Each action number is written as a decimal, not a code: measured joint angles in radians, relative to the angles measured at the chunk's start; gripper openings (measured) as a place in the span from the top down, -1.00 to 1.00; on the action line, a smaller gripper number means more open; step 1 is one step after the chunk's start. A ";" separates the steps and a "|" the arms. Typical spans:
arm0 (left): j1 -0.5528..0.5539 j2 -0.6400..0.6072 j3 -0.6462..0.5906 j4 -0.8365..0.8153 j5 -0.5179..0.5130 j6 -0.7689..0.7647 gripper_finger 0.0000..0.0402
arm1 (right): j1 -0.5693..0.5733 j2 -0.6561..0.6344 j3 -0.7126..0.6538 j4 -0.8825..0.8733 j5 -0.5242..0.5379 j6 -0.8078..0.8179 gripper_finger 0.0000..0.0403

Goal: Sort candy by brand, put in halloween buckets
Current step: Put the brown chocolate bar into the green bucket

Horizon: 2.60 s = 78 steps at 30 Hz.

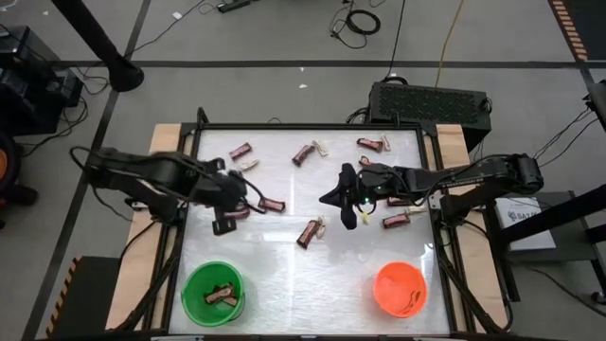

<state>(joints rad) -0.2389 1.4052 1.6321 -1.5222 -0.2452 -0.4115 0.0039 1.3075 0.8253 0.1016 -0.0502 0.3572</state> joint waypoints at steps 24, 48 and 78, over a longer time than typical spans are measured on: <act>0.461 0.138 -0.680 0.798 0.215 0.759 0.98 | 0.381 0.000 0.000 -0.002 0.289 0.445 1.00; 0.450 0.232 -0.679 0.814 0.307 0.574 -0.30 | 0.375 0.000 -0.001 -0.154 0.148 0.172 1.00; 0.439 0.320 -0.661 0.849 0.263 0.665 0.97 | 0.375 0.000 -0.001 -0.160 0.150 0.233 1.00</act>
<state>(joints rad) 0.1997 1.7256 0.9710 -0.6729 0.0174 0.2533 0.3794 1.3075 0.8246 -0.0584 0.0995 0.5903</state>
